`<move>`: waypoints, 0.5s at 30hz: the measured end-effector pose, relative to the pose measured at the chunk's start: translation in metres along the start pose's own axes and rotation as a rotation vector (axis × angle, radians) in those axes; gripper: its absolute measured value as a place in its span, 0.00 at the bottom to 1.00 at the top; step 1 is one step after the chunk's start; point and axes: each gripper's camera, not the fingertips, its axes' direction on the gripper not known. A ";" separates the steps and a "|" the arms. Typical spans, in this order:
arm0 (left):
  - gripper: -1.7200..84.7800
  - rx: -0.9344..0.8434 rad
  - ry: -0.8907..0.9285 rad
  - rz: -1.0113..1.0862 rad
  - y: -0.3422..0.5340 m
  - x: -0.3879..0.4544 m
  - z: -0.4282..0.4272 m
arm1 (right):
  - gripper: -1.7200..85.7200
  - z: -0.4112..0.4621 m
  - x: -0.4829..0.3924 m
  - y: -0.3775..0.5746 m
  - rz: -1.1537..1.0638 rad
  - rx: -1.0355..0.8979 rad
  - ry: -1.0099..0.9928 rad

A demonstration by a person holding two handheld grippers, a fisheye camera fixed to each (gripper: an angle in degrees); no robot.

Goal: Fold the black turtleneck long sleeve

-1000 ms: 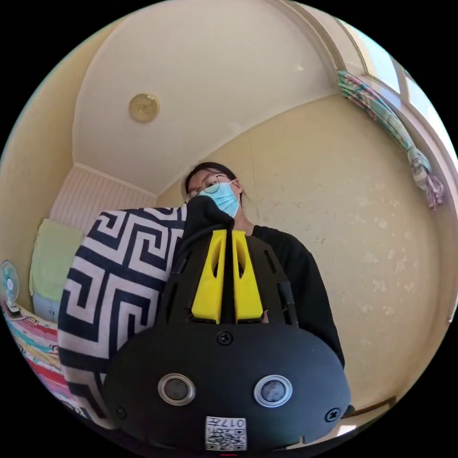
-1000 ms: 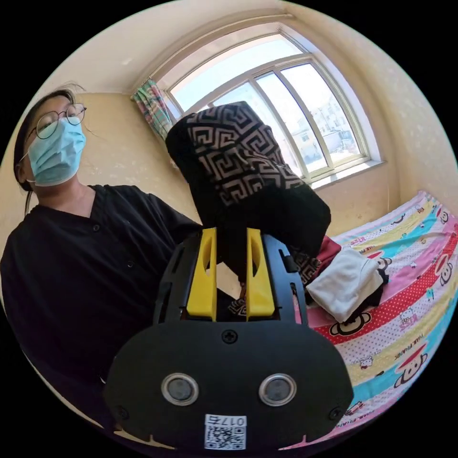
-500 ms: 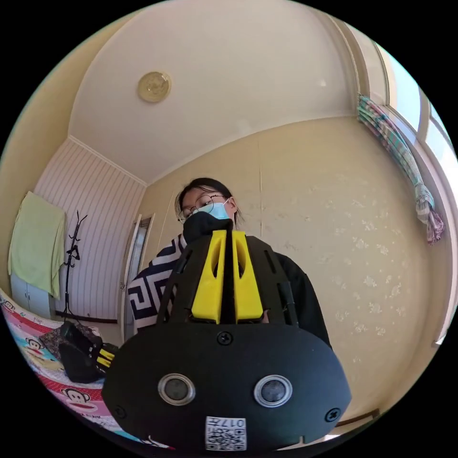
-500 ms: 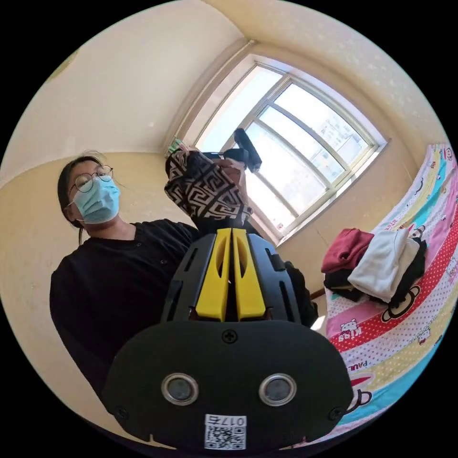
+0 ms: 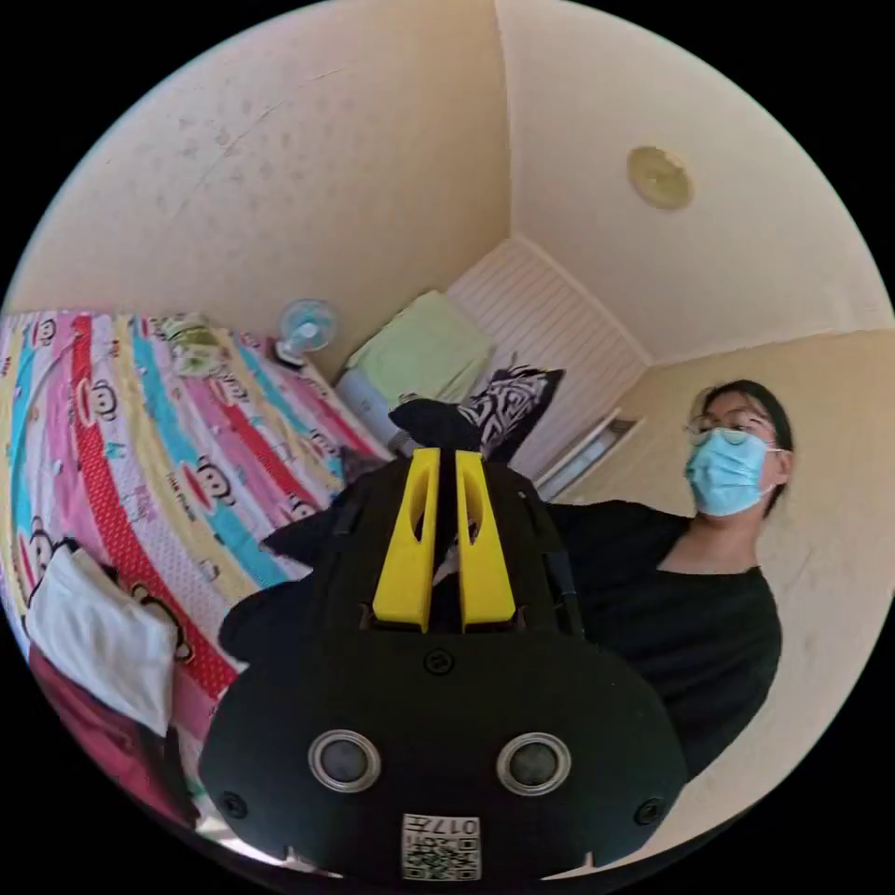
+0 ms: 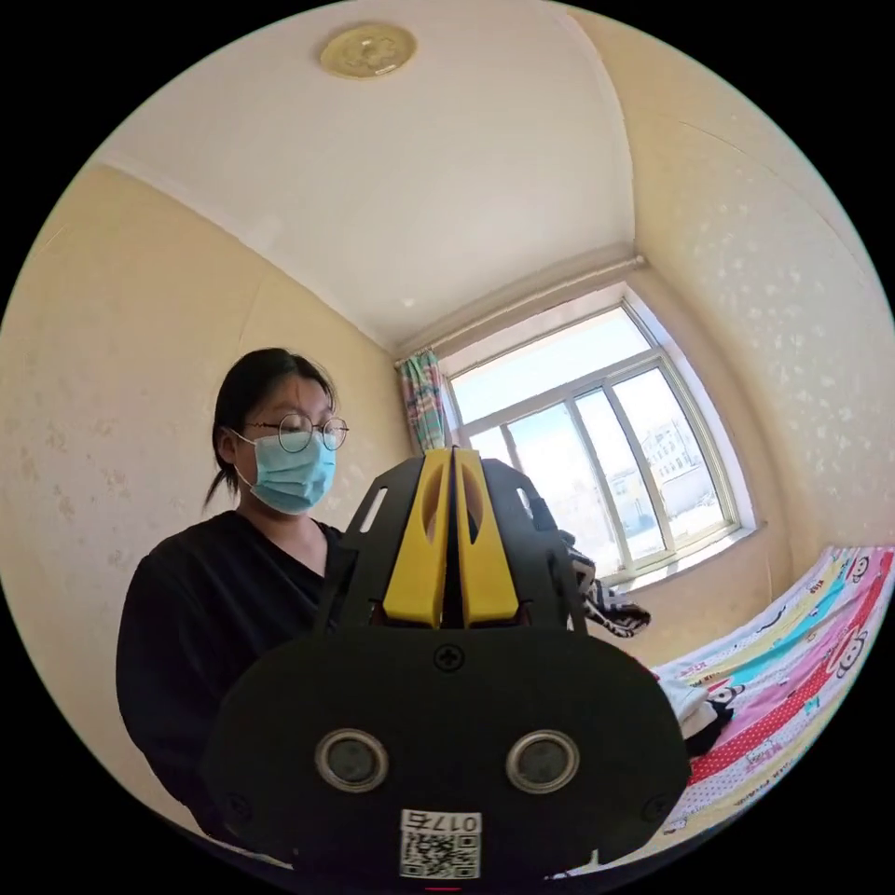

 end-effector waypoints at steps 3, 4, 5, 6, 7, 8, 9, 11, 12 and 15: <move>0.15 -0.112 0.152 -0.039 -0.001 -0.037 0.086 | 0.02 0.031 -0.011 -0.028 -0.029 -0.060 -0.006; 0.17 -0.129 0.186 -0.043 -0.002 -0.043 0.101 | 0.02 0.035 -0.014 -0.033 -0.035 -0.060 -0.021; 0.19 -0.153 0.232 -0.043 -0.004 -0.052 0.131 | 0.02 0.040 -0.019 -0.042 -0.042 -0.043 -0.042; 0.20 -0.153 0.253 -0.038 -0.007 -0.057 0.154 | 0.02 0.042 -0.024 -0.052 -0.046 -0.016 -0.070; 0.21 -0.148 0.260 -0.035 -0.010 -0.058 0.163 | 0.02 0.042 -0.026 -0.057 -0.046 -0.007 -0.087; 0.22 -0.124 0.268 -0.011 -0.016 -0.056 0.176 | 0.02 0.041 -0.031 -0.069 -0.041 0.001 -0.112; 0.22 -0.094 0.268 0.021 -0.024 -0.052 0.183 | 0.02 0.040 -0.037 -0.080 -0.040 0.008 -0.112; 0.22 -0.064 0.278 0.046 -0.039 -0.041 0.192 | 0.02 0.038 -0.050 -0.094 -0.058 0.012 -0.061; 0.22 -0.046 0.296 0.070 -0.048 -0.028 0.195 | 0.02 0.039 -0.061 -0.102 -0.083 -0.003 0.008; 0.22 -0.054 0.267 0.048 -0.061 -0.005 0.201 | 0.02 0.046 -0.088 -0.116 -0.114 -0.043 0.210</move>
